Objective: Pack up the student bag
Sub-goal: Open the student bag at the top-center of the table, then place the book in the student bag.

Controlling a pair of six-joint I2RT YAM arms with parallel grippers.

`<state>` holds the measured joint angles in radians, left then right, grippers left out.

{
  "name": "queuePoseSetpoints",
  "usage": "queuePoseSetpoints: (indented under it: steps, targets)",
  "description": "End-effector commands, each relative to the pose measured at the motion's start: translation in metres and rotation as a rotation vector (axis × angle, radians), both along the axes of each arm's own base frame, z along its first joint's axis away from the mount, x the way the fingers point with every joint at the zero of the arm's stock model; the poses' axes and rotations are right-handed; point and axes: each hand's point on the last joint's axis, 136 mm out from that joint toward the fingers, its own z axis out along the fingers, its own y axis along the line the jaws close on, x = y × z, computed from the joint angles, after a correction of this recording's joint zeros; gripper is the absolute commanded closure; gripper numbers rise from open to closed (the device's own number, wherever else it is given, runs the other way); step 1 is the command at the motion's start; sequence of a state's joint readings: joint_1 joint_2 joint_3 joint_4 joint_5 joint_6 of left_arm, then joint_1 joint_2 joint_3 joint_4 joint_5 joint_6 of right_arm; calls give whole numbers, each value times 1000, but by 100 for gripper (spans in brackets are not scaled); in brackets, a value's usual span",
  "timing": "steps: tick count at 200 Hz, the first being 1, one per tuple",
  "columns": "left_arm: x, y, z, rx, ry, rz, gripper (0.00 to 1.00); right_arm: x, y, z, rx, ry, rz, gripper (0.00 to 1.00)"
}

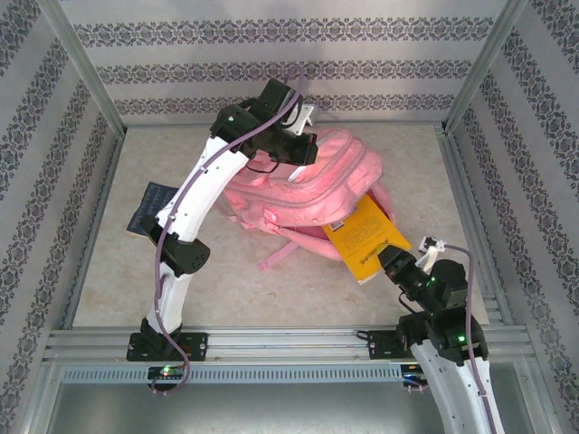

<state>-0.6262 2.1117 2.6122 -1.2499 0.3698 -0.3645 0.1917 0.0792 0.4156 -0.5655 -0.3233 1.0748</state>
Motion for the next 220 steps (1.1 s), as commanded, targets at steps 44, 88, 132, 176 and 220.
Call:
queuePoseSetpoints:
  steps: [44, 88, 132, 176, 220]
  targets:
    - [-29, -4, 77, -203, -143, -140, 100, 24, 27, 60, 382, -164, 92, 100]
    - [-27, -8, 57, -184, -101, -153, 100, 35, 40, 79, 400, -165, 135, 100]
    - [-27, -12, 54, -193, -87, -167, 100, 47, 66, 90, 376, -170, 201, 100]
    - [-31, -16, 61, -231, -79, -187, 100, 82, 84, 76, 278, -147, 178, 100]
    - [-37, -14, 75, -260, -101, -193, 100, 119, 89, 42, 132, -85, 92, 100]
